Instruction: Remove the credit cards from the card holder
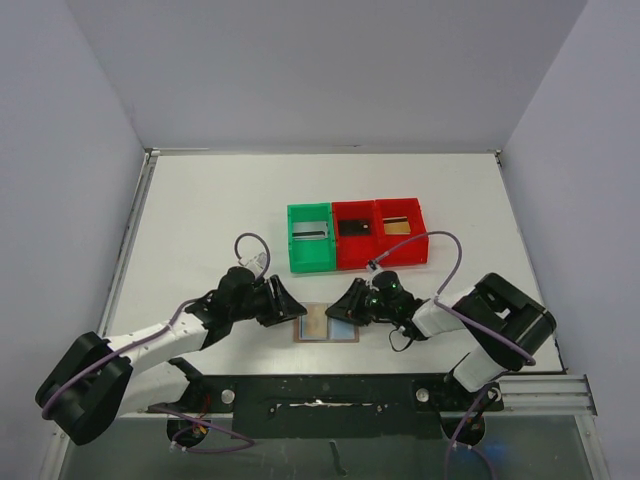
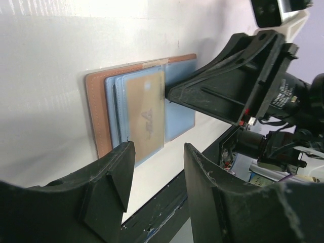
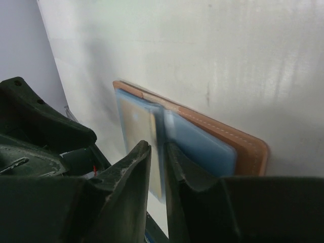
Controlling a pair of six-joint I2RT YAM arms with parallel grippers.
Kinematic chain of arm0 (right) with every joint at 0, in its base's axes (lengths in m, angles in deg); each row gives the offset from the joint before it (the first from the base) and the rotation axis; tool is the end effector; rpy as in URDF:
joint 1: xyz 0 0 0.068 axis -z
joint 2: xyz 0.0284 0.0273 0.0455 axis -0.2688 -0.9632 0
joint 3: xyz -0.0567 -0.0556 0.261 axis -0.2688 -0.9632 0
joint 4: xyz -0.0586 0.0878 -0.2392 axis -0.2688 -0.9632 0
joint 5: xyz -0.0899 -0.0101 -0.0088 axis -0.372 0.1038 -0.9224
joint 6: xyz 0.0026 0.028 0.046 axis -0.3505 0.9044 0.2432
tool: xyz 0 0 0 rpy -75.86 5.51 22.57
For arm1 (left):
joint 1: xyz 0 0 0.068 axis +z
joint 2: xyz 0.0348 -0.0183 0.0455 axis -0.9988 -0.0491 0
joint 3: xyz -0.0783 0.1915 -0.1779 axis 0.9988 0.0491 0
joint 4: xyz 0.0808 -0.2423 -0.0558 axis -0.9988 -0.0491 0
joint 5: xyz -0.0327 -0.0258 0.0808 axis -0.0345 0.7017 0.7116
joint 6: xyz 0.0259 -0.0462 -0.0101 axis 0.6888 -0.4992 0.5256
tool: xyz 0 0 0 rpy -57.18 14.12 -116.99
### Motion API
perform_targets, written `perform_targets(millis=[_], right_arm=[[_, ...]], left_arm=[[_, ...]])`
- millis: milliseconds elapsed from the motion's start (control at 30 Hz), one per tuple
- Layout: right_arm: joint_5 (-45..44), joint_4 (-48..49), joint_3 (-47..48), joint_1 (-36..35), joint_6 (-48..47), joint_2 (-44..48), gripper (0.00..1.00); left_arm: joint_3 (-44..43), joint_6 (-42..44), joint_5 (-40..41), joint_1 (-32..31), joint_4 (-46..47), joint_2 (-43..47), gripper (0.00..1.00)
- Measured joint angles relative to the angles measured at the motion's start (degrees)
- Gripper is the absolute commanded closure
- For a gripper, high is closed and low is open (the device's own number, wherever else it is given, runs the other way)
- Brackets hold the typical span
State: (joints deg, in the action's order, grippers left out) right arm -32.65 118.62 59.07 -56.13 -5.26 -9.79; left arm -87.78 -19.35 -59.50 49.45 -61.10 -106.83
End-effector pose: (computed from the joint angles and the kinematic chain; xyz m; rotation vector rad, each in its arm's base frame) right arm 0.1772 0.1664 0.0992 0.4904 2.4965 1.3303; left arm 0.1579 -0.1362 0.1561 -0.2675 2.4550 -1.2074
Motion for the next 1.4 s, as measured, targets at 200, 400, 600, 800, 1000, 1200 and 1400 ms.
perform_targets(millis=[200,400,600,800,1000,1200,1400], right_arm=[[-5.5,-16.1,7.1,-2.1,-5.2,4.8,0.66],[-12.8,-31.3,14.8,-6.1,-10.2,6.5,0.69],[-18.2,-40.6,20.8,-10.1,-13.0,6.0,0.77],[-21.3,-45.4,25.0,-12.0,-14.2,4.4,0.73],[-22.7,-48.5,25.7,-12.4,-14.9,3.1,0.79],[-22.7,-49.0,25.7,-12.8,-15.0,2.2,0.76],[-22.1,-48.3,25.7,-12.8,-14.9,2.2,0.68]], left_arm=[[-0.1,0.1,1.2,0.0,-1.3,0.7,0.58],[-1.3,0.5,5.0,0.0,-6.2,5.9,0.58],[-2.1,1.4,7.3,0.0,-9.2,8.5,0.58],[-2.1,1.6,7.7,0.0,-11.3,9.3,0.58],[-2.1,1.7,8.2,0.0,-12.1,10.5,0.58],[-2.1,1.8,8.3,0.0,-12.1,10.5,0.58],[-2.1,1.9,8.3,0.0,-12.1,10.2,0.58]])
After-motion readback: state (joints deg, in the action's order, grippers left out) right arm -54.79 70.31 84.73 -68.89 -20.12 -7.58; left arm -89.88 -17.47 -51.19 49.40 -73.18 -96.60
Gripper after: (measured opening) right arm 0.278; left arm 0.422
